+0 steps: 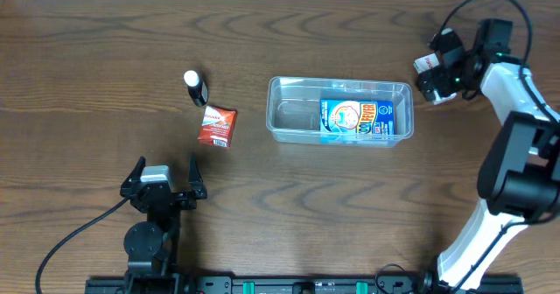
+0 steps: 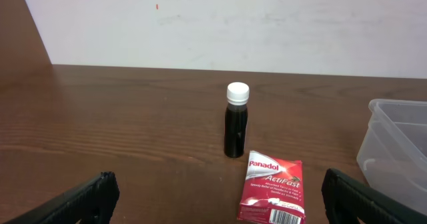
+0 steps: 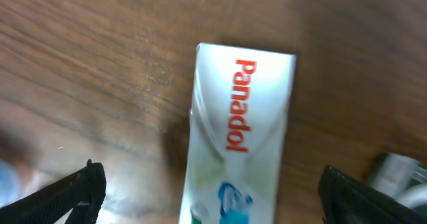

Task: Pack container
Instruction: 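Grasp the white Panadol box with the right gripper and lift it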

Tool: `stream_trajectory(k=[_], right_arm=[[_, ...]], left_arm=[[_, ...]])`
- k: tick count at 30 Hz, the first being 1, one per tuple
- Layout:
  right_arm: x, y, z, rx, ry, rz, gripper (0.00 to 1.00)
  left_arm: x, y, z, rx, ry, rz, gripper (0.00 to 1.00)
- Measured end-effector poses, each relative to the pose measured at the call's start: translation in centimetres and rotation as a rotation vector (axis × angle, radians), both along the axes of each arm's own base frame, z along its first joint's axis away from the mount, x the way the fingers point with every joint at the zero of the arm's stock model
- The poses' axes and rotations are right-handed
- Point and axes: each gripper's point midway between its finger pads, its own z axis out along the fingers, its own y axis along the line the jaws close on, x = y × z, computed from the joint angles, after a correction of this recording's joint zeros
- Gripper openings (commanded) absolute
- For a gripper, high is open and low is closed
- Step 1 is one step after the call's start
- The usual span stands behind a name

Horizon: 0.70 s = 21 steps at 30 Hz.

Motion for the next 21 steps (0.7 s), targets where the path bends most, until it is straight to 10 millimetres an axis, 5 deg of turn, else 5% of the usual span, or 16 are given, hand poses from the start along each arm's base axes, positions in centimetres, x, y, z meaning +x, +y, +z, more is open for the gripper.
stream_trajectory(k=[8,18,21], right_arm=[[0.1,-1.2,-1.8,-0.068,0.024,-0.031,0.93],[-0.3,-1.6,-2.1,-0.085,0.046,-0.045,0.66],[-0.4,-1.6,-2.2,-0.084,0.051,-0.051,0.66]], left_arm=[[0.0,0.0,0.0,0.0,-0.001,0.0,0.98],[0.0,0.0,0.0,0.0,0.0,0.0,0.98],[0.0,0.0,0.0,0.0,0.0,0.0,0.98]])
